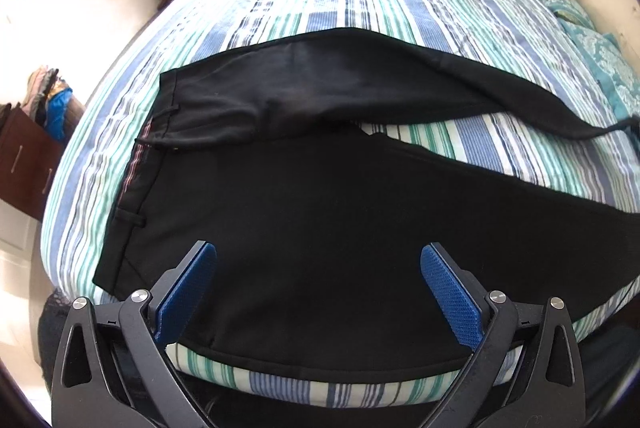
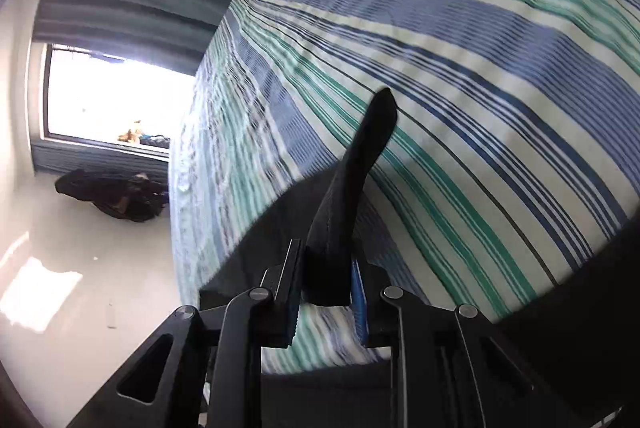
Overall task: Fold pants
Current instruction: 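Grasp the trouser leg hem with the right tool and lift it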
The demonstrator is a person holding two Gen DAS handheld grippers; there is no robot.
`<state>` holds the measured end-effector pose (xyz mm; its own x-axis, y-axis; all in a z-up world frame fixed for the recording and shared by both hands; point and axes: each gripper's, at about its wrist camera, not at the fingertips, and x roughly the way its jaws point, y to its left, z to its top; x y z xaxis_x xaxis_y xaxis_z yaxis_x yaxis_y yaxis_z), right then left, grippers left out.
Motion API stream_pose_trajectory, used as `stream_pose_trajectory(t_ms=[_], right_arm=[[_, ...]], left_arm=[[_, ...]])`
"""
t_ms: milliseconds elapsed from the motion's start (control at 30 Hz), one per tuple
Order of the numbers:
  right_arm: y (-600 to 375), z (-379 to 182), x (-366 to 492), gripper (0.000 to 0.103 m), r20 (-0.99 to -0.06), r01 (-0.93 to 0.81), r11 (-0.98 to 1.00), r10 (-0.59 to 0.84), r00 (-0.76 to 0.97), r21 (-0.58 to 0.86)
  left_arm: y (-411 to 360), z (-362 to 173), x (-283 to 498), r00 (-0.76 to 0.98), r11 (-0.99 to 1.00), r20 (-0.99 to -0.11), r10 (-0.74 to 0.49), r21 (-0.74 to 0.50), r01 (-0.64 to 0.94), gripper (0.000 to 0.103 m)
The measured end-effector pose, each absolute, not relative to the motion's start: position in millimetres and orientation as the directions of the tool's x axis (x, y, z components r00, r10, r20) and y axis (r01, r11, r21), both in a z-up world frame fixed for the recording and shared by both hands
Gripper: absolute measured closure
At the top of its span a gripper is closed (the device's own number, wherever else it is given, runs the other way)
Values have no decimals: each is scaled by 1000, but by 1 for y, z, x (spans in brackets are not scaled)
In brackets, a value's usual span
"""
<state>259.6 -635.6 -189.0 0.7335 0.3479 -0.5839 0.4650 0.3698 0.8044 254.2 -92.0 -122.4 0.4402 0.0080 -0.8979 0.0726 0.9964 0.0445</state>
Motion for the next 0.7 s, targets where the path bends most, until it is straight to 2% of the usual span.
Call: stream_pose_trajectory(t_ms=[67,133,167,200,233,333,433,567,700], right_arm=[[-658,-145,309,85,-501,392,368,276,820,843],[-680,-103,355,84,-391,292,414,176,904,862],[-690,-91,373,69,-368,281,436,128,921,855],[-698,-86,389,32,-385,303,460,95,918,835],[-705,-88,397,20,-432,355,473,63,899,807],[-713,-115,393,19,-545,476,501,-9,838,723],[-711,-164,384,21,-635,522,518,56,770,678],[-690,-233,400,25,-663,499,513,203,720,699],[-674,-262,448,26,-668,469,550,238,705,691]], left_arm=[[-97,-117,262,442,998,-897,-26,0,59,1],[-106,-110,267,452,998,-890,-55,-29,64,1],[-111,-108,269,461,997,-885,-60,-30,72,1],[-116,-106,270,469,996,-881,-61,-26,80,1],[-120,-105,269,479,996,-876,-62,-23,87,1],[-129,-114,267,477,994,-876,-66,-16,108,1],[-138,-137,270,414,991,-908,-64,-10,132,1],[-145,-159,271,363,991,-931,-37,14,136,1],[-145,-172,275,348,992,-938,-1,43,119,1]])
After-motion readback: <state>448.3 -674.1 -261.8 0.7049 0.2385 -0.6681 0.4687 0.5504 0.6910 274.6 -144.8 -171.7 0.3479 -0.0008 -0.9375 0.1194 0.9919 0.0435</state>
